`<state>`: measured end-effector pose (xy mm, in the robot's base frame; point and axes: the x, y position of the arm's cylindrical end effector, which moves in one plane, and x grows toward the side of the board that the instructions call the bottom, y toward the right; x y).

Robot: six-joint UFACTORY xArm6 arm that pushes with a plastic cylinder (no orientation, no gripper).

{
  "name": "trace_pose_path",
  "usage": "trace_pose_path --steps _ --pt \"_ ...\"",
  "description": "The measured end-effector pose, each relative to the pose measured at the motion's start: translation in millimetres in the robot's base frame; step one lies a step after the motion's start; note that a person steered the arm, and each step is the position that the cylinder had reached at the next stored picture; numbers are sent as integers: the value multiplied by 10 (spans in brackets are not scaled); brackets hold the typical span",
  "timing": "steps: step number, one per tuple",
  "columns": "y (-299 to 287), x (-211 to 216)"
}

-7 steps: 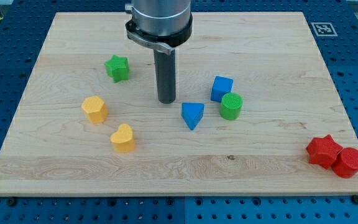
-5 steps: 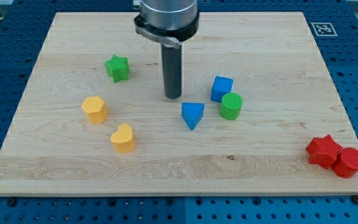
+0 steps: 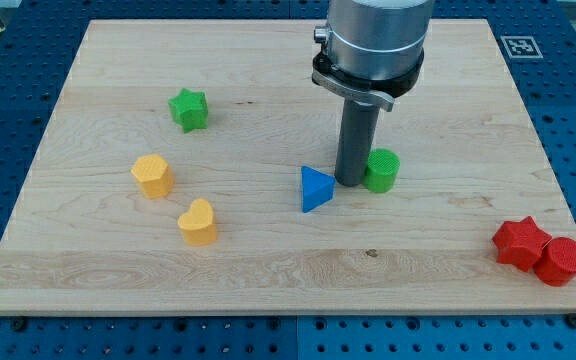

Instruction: Make a triangle out of blue blocks and the green circle

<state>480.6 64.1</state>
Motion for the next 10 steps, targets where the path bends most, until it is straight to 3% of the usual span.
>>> trace_pose_path --steps 3,4,6,8,10 --pt "-33 -717" --pt "-33 -761" --pt "-51 -584" --pt "-26 -121" --pt "522 17"
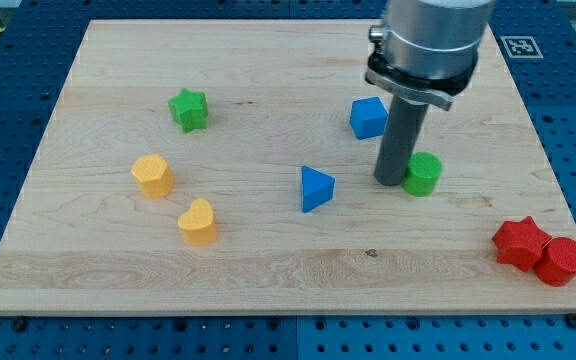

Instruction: Make a triangle out of blue blocks and the green circle

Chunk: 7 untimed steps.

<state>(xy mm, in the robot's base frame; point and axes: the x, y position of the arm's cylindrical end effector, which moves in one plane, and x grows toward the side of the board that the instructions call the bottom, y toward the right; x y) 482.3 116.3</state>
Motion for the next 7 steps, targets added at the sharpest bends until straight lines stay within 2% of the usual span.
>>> trace_pose_path --steps 3,5,7 --pt "432 36" --pt "461 16" --pt "402 -319"
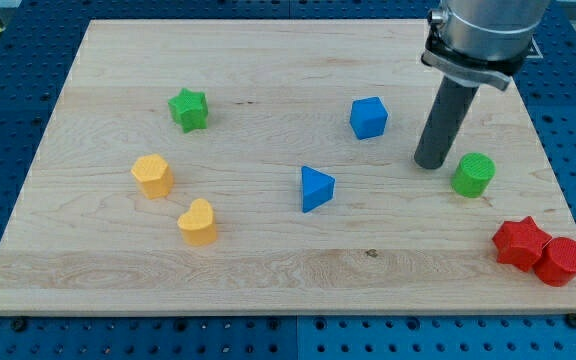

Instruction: Make a triangle out of blue blocks and the green circle

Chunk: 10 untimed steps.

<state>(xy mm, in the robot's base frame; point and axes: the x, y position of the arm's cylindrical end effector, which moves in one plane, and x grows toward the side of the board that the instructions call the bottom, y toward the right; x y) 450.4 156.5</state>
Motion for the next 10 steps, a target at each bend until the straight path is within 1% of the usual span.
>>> trace_pose_path --steps 1,2,3,4,6,8,10 --pt "14 -160" --pt "107 -166" --pt "234 -90" --pt "312 120" --pt "134 305" --pt "113 600" --pt "112 533"
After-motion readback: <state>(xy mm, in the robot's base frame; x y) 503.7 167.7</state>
